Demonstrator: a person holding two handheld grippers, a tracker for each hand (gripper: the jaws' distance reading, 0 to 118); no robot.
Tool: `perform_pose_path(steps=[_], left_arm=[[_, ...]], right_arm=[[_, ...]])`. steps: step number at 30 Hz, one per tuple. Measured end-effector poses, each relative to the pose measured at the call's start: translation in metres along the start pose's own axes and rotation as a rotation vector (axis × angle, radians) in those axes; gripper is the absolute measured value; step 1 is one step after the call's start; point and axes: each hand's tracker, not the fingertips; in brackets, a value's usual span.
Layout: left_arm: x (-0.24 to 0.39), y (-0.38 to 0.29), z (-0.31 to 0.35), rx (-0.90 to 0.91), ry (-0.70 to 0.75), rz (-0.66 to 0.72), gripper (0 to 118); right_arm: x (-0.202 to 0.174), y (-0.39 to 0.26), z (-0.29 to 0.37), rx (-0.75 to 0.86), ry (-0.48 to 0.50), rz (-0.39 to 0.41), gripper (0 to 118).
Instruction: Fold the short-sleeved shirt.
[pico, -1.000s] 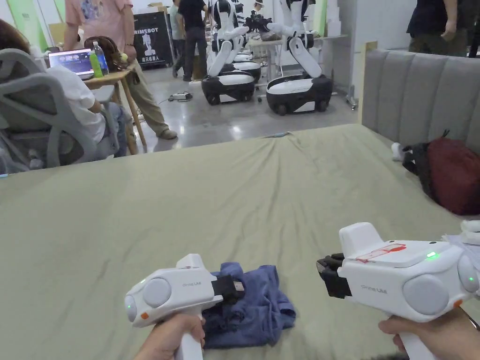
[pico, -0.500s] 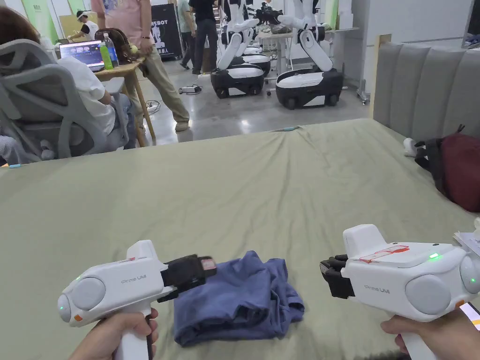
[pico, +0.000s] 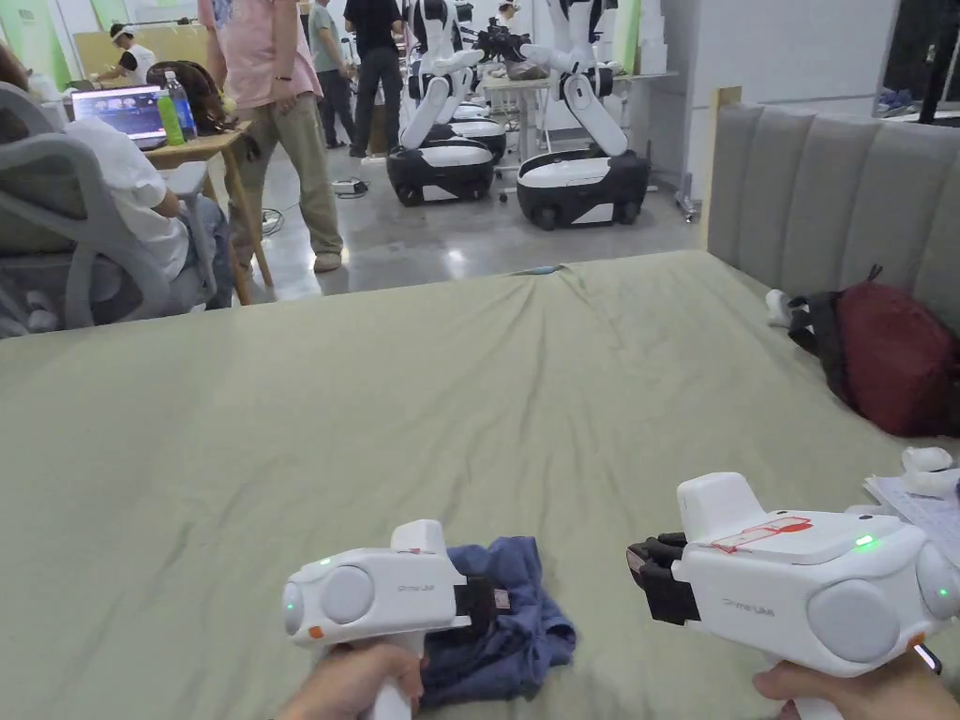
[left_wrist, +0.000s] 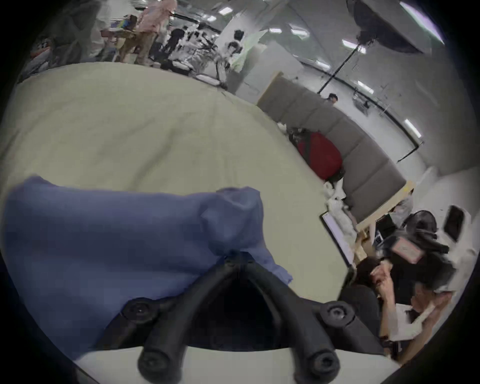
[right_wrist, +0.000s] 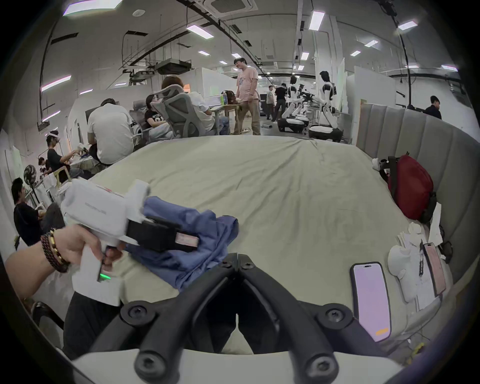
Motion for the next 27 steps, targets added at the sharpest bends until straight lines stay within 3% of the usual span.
perform_pose_path(steps=[3, 8, 11, 20, 25, 26, 27], left_arm=[[0.004, 0.003, -0.009, 0.000, -0.013, -0.028, 0], [-0.004, 0.011, 0.033, 0.089, -0.065, -0.004, 0], [-0.010, 0.008, 0.080, 0.186, -0.107, 0.064, 0], [-0.062, -0.016, 0.166, 0.240, 0.054, 0.112, 0], [-0.071, -0.030, 0.174, 0.260, 0.097, 0.179, 0], [-0.079, -0.027, 0.170, 0.258, 0.092, 0.176, 8], [-0.081, -0.028, 0.168, 0.261, 0.091, 0.187, 44]], right_arm=[[0.010, -0.006, 0.005, 0.000, -0.030, -0.029, 0], [0.009, -0.009, -0.004, -0.019, -0.042, -0.027, 0], [-0.011, 0.003, -0.019, -0.018, 0.020, -0.011, 0], [-0.070, 0.020, -0.102, -0.077, 0.174, -0.011, 0], [-0.063, -0.011, -0.152, -0.217, 0.059, -0.065, 0], [-0.057, -0.017, -0.156, -0.192, 0.090, -0.080, 0], [-0.049, -0.022, -0.155, -0.136, 0.143, -0.144, 0]])
